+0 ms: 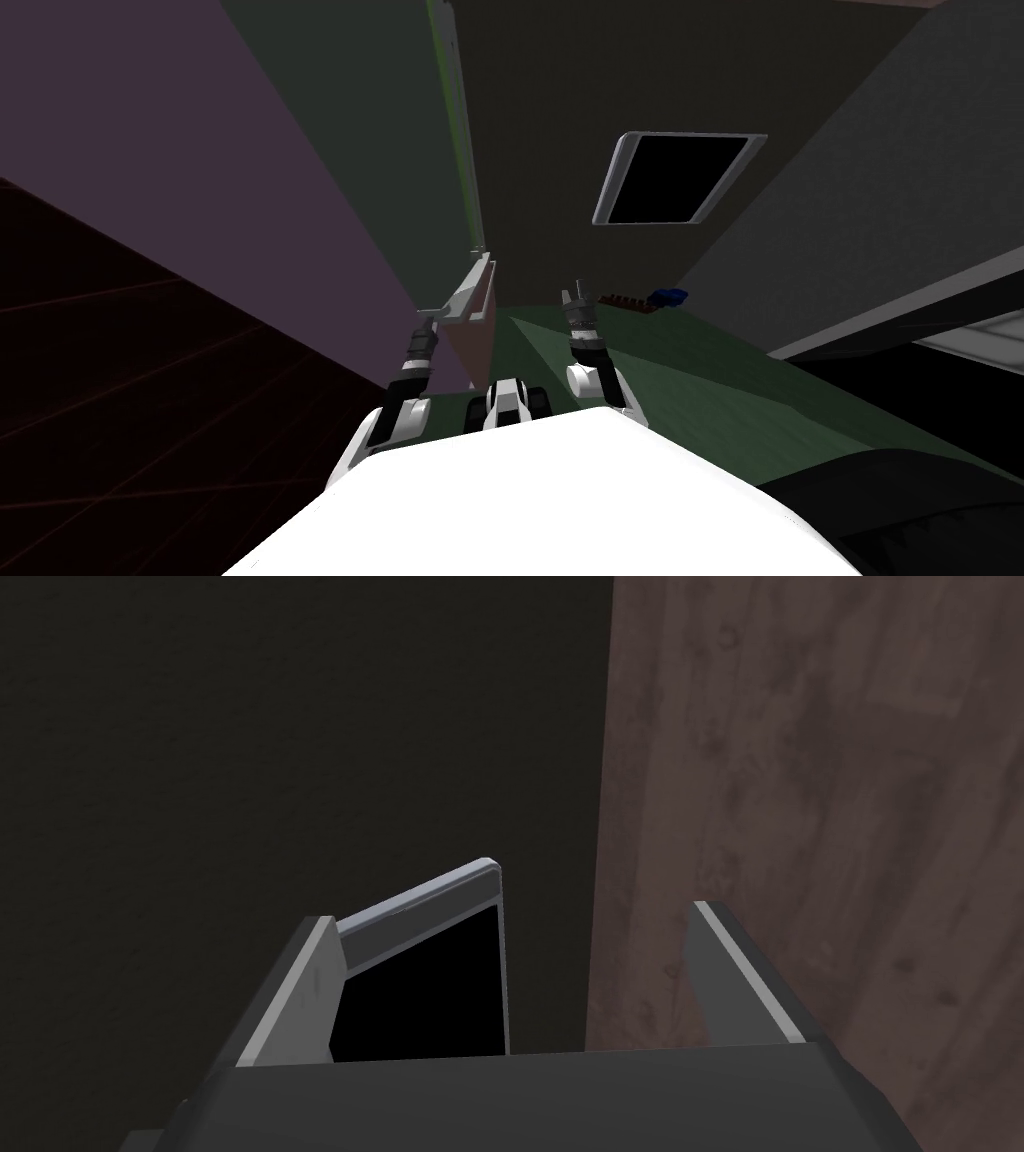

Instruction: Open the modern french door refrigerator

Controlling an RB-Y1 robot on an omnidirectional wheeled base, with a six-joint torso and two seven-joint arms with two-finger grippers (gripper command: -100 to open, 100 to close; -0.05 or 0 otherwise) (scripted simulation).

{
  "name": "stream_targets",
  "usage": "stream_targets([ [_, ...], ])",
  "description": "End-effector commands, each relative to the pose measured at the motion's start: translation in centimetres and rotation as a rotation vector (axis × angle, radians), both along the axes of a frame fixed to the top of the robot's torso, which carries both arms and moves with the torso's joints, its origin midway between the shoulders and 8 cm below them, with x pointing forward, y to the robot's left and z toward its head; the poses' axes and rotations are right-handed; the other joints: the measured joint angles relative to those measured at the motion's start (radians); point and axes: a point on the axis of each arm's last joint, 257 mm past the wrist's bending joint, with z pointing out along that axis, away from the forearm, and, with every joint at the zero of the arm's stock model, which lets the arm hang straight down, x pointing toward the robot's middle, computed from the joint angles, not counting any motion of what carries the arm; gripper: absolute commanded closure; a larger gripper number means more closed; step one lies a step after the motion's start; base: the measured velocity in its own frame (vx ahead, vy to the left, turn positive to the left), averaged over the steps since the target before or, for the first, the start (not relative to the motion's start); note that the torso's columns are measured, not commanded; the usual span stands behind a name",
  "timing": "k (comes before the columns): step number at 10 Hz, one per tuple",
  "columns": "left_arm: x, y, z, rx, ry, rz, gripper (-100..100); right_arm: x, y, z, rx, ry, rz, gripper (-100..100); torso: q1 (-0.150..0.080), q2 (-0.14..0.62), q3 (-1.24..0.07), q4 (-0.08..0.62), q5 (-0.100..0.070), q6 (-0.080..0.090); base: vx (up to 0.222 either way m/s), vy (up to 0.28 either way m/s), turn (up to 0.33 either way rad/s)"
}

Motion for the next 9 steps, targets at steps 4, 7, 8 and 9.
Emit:
stream_targets([
  [4, 1.0, -0.5, -5.2, -0.012, 0.128, 0.0, -100, 0.0, 0.0, 0.0, 0.0, 0.0, 0.0, 0, -0.001, -0.003, -0.002, 0.002, -0.002, 0.003, 0.0, -0.031, -0.024],
  [7, 1.3, -1.1, -8.4, -0.021, 0.203, -0.001, -100, 0.0, 0.0, 0.0, 0.0, 0.0, 0.0, 0, -0.015, -0.008, -0.006, 0.0, -0.005, 0.012, 0.012, -0.031, -0.035],
  [8, 1.4, -1.2, -9.0, -0.025, 0.218, -0.001, -100, 0.0, 0.0, 0.0, 0.0, 0.0, 0.0, 0, -0.014, -0.01, -0.007, -0.001, -0.004, 0.011, -0.017, -0.058, -0.056],
  [9, 1.4, -1.4, -9.6, -0.029, 0.232, 0.0, -100, 0.0, 0.0, 0.0, 0.0, 0.0, 0.0, 0, -0.007, -0.014, -0.009, -0.003, -0.002, 0.008, -0.008, -0.058, -0.044],
])
